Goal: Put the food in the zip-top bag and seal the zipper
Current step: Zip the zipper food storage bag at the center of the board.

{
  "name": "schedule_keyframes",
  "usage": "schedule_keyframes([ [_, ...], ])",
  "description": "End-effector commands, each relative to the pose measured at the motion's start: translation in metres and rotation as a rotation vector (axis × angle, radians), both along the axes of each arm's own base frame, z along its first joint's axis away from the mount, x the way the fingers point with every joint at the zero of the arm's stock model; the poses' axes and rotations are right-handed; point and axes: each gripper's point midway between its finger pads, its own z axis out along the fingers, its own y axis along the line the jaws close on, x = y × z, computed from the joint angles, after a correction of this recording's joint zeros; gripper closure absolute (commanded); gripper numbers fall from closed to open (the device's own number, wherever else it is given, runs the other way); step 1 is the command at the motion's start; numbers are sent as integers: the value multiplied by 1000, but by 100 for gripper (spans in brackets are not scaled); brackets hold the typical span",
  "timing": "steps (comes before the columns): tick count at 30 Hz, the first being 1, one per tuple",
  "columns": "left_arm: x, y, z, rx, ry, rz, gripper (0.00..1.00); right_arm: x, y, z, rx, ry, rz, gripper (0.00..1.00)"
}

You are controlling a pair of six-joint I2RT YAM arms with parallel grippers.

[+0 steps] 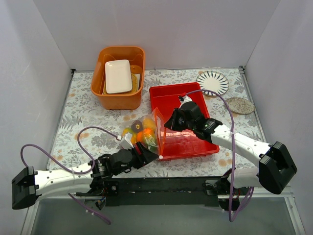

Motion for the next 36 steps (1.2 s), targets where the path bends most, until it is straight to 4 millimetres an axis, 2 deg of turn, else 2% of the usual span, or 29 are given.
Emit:
schedule_keyframes([
  [1,16,-4,20,-244,173,203,43,6,-1,20,47,-48,-17,96],
  [8,28,-5,24,-297,145,257,51,2,-2,15,52,-34,-12,96],
  [11,31,-6,28,-333,141,269,58,1,-2,13,53,-29,-13,96],
  [16,31,-6,30,-341,144,274,79,0,-3,11,52,-25,-14,96],
  [19,32,-4,31,-337,141,279,87,0,-3,8,48,-21,-14,96],
  [21,31,-2,30,-331,142,280,88,-1,-4,10,48,-26,-12,96],
  [23,30,-1,31,-331,140,278,91,-2,-6,12,38,-34,-4,86],
  [24,30,-1,32,-330,139,277,93,-1,-5,21,41,-47,0,69],
  [26,30,-1,33,-326,134,274,96,-3,-11,34,31,-75,1,57],
  [27,30,0,32,-320,133,274,96,-2,-19,36,2,-81,-25,51],
  [28,29,0,32,-316,134,271,96,-3,-25,41,-7,-91,-40,38],
  [29,29,0,31,-311,132,268,97,-5,-33,54,3,-121,-61,31],
  [30,29,0,30,-305,129,268,97,-6,-43,55,-18,-125,-93,20],
  [31,28,0,31,-306,128,263,97,-9,-48,54,-19,-126,-103,18],
  [32,28,0,31,-301,124,261,97,-15,-52,63,17,-138,-109,18],
  [34,28,0,31,-298,120,258,97,-32,-38,67,118,-104,-30,23],
  [36,29,1,31,-278,102,254,97,-62,-26,51,190,17,57,33],
])
